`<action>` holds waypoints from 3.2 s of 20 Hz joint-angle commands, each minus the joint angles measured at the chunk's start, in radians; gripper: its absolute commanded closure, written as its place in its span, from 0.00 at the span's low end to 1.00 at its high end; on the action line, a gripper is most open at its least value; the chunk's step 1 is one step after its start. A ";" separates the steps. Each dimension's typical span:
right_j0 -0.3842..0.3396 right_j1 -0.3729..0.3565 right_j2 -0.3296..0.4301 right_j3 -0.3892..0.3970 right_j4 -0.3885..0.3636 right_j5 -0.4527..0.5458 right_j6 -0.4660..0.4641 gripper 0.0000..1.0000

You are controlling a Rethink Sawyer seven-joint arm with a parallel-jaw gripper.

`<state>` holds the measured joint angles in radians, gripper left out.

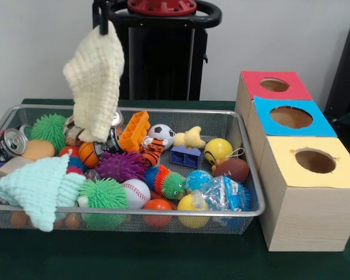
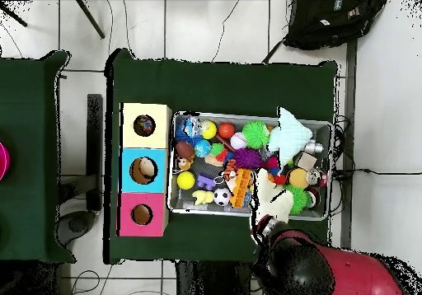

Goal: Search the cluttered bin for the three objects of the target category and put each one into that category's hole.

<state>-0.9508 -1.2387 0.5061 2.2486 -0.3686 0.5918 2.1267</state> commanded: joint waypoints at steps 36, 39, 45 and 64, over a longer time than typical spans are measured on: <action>0.475 0.655 -0.481 0.048 0.177 -0.803 0.231 1.00; 0.472 0.704 -0.486 0.046 0.177 -0.851 0.225 1.00; 0.470 0.770 -0.498 0.042 0.164 -0.952 0.220 1.00; 0.444 0.736 -0.477 0.061 0.181 -0.907 0.195 1.00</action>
<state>-0.4868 -0.5054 0.0003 2.4004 -0.2562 -0.3007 2.1347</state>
